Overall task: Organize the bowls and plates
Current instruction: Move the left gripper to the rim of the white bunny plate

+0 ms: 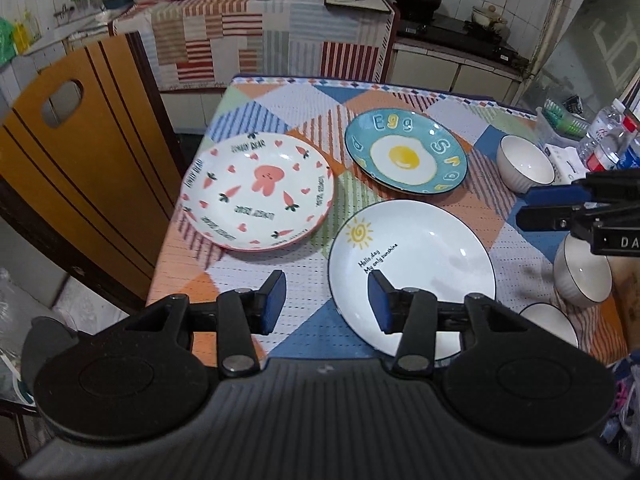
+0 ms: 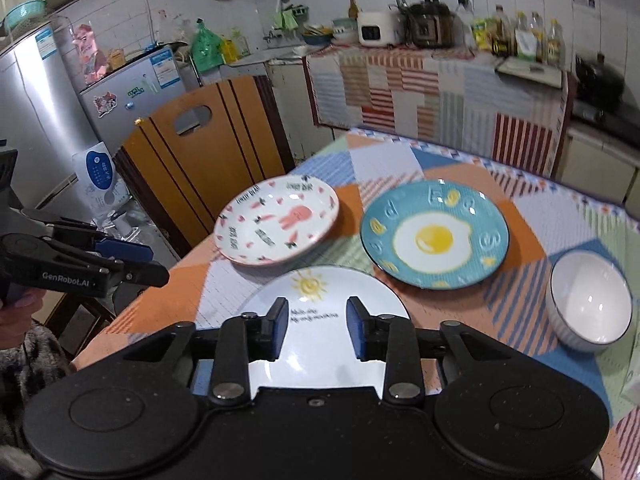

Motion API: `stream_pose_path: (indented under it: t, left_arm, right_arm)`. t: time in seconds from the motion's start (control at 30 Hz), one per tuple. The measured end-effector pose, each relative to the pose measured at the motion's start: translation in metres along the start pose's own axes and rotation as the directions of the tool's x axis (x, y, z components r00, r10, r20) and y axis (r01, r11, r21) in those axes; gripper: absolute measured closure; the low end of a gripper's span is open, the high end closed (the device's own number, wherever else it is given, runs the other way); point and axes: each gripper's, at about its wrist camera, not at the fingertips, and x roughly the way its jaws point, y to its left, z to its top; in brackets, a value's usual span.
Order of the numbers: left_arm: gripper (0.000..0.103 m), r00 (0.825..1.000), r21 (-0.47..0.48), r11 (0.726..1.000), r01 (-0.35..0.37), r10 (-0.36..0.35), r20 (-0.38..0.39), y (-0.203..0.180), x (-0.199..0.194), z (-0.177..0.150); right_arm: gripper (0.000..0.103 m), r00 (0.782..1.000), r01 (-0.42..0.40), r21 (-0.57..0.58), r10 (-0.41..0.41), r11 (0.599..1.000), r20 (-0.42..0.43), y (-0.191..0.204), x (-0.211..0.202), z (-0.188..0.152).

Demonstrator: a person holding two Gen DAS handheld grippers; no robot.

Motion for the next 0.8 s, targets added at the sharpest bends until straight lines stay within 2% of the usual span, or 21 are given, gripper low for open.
stream_pose_path:
  t: [0.07,0.1,0.17,0.23,0.37,0.5,0.57,0.67,0.7,0.8]
  left_arm:
    - [0.057,0.999,-0.008,0.999,-0.042,0.042,0.025,0.004,-0.015,-0.003]
    - [0.055,0.998,-0.011,0.999,-0.046,0.047,0.032,0.006,-0.023,-0.004]
    - [0.053,0.999,-0.02,0.999,-0.033,0.034,0.036,0.011,-0.037,-0.006]
    - [0.05,0.998,-0.013,0.999,-0.034,0.034,0.047,0.014,-0.046,-0.007]
    - [0.038,0.997,-0.006,0.998,-0.061,0.061,0.047,0.024,-0.048,-0.004]
    - [0.027,0.997,0.002,0.998,-0.059,0.059,0.04,0.037,-0.026,0.002]
    - [0.027,0.997,0.001,0.997,-0.075,0.074,0.037,0.046,-0.008,0.007]
    - [0.027,0.984,-0.054,0.988,-0.148,0.152,0.092,0.061,0.015,0.01]
    - [0.027,0.984,-0.057,0.988,-0.14,0.146,0.107,0.067,0.022,0.01]
    - [0.027,0.987,-0.062,0.99,-0.13,0.135,0.087,0.083,0.044,0.012]
  right_arm:
    - [0.057,1.0,-0.011,-0.003,0.011,1.0,0.005,0.008,-0.004,0.005]
    - [0.051,1.0,-0.026,0.008,0.026,1.0,0.006,0.011,-0.004,0.007]
    - [0.05,0.999,-0.05,0.011,0.05,0.999,0.01,0.018,-0.001,0.01]
    - [0.041,0.997,-0.067,-0.016,0.067,0.998,0.027,0.026,0.005,0.012]
    - [0.032,0.992,-0.111,0.004,0.11,0.994,0.063,0.036,0.024,0.015]
    - [0.028,0.992,-0.097,-0.005,0.098,0.995,0.081,0.043,0.051,0.021]
    - [0.028,0.994,-0.084,0.004,0.084,0.996,0.068,0.042,0.067,0.025]
    - [0.028,0.998,-0.05,-0.011,0.051,0.999,0.038,0.038,0.091,0.031]
    - [0.028,0.999,-0.036,-0.019,0.037,0.999,0.038,0.037,0.099,0.033]
    - [0.028,0.998,0.006,-0.006,-0.006,1.0,0.066,0.03,0.116,0.035]
